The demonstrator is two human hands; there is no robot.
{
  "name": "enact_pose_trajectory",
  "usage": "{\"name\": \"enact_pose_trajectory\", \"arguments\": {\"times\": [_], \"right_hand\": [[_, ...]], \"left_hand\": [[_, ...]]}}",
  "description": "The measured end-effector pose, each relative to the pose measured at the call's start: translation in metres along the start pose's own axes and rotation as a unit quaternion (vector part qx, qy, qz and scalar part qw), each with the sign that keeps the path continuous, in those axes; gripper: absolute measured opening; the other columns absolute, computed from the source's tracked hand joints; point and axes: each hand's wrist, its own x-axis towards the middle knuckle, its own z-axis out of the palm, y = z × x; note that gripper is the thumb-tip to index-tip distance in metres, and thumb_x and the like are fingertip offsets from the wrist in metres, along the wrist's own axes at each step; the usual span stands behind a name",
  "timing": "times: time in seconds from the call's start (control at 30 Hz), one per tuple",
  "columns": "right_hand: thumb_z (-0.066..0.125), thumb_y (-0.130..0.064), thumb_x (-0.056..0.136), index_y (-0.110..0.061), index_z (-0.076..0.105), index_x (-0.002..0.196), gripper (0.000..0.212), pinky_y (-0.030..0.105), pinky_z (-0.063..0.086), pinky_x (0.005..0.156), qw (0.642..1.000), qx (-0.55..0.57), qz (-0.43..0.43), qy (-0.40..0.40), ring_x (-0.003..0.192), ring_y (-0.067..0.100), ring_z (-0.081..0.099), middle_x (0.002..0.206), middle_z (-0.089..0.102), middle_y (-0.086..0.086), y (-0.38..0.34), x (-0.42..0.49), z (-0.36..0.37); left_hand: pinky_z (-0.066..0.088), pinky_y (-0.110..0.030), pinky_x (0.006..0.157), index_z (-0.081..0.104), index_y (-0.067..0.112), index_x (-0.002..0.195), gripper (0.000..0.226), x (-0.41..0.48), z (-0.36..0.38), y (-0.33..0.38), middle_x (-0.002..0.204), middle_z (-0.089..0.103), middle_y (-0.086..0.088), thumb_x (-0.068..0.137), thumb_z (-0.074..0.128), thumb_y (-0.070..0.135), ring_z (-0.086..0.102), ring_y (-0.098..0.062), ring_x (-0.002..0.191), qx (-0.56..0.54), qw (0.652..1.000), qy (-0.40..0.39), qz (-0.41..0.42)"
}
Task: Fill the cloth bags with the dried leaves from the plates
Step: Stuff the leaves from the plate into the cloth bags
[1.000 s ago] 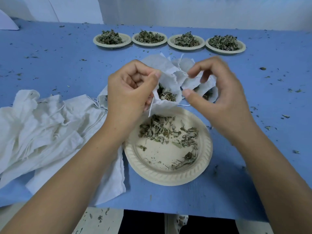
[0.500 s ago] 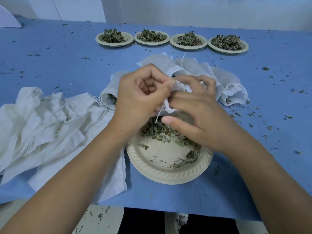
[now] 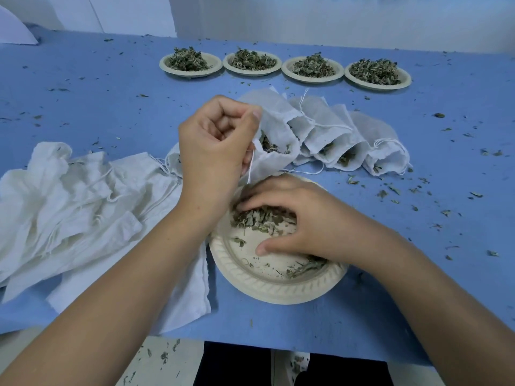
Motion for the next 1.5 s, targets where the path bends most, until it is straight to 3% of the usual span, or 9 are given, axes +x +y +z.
{"name": "enact_pose_trajectory", "arguments": {"times": [0.2,0.37,0.67,0.87,1.0,1.13,1.27,1.37,1.5], "right_hand": [[0.08,-0.008,0.074,-0.01,0.076,0.09,0.017,0.011,0.038,0.087,0.998,0.013,-0.063,0.006,0.091,0.004,0.056,0.097,0.069,0.0,0.0,0.001,0.002],[0.079,-0.008,0.075,-0.01,0.075,0.087,0.013,0.028,0.052,0.081,0.983,0.121,-0.101,0.095,0.086,0.01,0.066,0.089,0.072,-0.001,0.002,-0.007,-0.012],[0.075,-0.009,0.065,-0.017,0.069,0.081,0.018,0.02,0.055,0.068,0.82,0.448,-0.117,0.336,0.072,0.013,0.071,0.077,0.073,-0.003,-0.003,-0.007,-0.02],[0.077,0.003,0.073,-0.014,0.07,0.082,0.02,0.022,0.056,0.074,0.882,0.236,-0.044,0.405,0.075,0.008,0.07,0.078,0.072,-0.008,0.002,-0.005,-0.009],[0.071,-0.001,0.077,-0.004,0.074,0.088,0.011,0.026,0.051,0.075,0.93,-0.014,-0.048,0.364,0.076,0.013,0.065,0.084,0.071,0.003,0.006,-0.002,-0.008],[0.068,-0.004,0.083,-0.004,0.063,0.11,0.027,0.019,0.047,0.082,0.957,-0.023,-0.05,0.285,0.093,0.009,0.055,0.108,0.06,0.003,0.008,-0.004,-0.015],[0.07,0.0,0.082,-0.001,0.058,0.102,0.023,0.024,0.052,0.082,0.947,0.037,-0.051,0.316,0.095,0.015,0.058,0.103,0.059,0.007,0.005,-0.005,-0.016],[0.07,0.0,0.082,0.0,0.065,0.086,0.007,0.024,0.051,0.073,0.928,-0.047,-0.092,0.359,0.082,0.019,0.063,0.087,0.066,0.007,0.005,-0.006,-0.012],[0.065,0.004,0.08,0.0,0.066,0.076,0.006,0.033,0.045,0.068,0.934,-0.155,-0.105,0.304,0.072,0.024,0.062,0.077,0.066,0.008,0.009,-0.002,-0.005]], "left_hand": [[0.032,-0.015,0.035,0.06,0.015,0.073,0.021,0.001,-0.001,0.001,0.045,0.052,0.013,0.092,0.063,0.008,0.041,-0.001,0.034,-0.001,1.0,0.0,-0.007],[0.033,-0.015,0.034,0.061,0.016,0.073,0.02,0.001,-0.002,0.0,0.046,0.052,0.013,0.091,0.064,0.009,0.042,-0.002,0.034,0.001,1.0,0.001,-0.003],[0.035,-0.014,0.035,0.059,0.014,0.072,0.022,-0.004,0.001,-0.002,0.046,0.052,0.005,0.091,0.064,0.003,0.044,-0.004,0.033,0.02,0.997,-0.072,0.032],[0.038,-0.014,0.039,0.061,0.014,0.074,0.02,-0.006,0.0,-0.003,0.05,0.057,0.008,0.09,0.065,0.003,0.047,-0.003,0.035,0.018,0.992,-0.117,0.053],[0.039,-0.014,0.041,0.061,0.017,0.075,0.02,-0.008,0.002,-0.005,0.05,0.056,0.012,0.089,0.067,0.003,0.048,-0.002,0.037,0.034,0.988,-0.142,0.059],[0.039,-0.014,0.042,0.062,0.016,0.076,0.019,-0.006,0.001,-0.006,0.049,0.055,0.012,0.089,0.067,0.004,0.047,-0.002,0.037,0.042,0.99,-0.123,0.063],[0.038,-0.015,0.04,0.062,0.017,0.075,0.018,-0.004,0.0,-0.007,0.048,0.054,0.011,0.09,0.067,0.007,0.048,-0.003,0.037,0.047,0.992,-0.104,0.062],[0.039,-0.014,0.042,0.062,0.016,0.076,0.017,-0.005,0.001,-0.007,0.05,0.056,0.013,0.09,0.067,0.006,0.049,-0.003,0.038,0.047,0.989,-0.117,0.072],[0.039,-0.012,0.047,0.063,0.018,0.076,0.018,-0.009,0.003,-0.007,0.053,0.058,0.015,0.087,0.068,0.004,0.05,0.0,0.042,0.068,0.984,-0.141,0.079]]}}
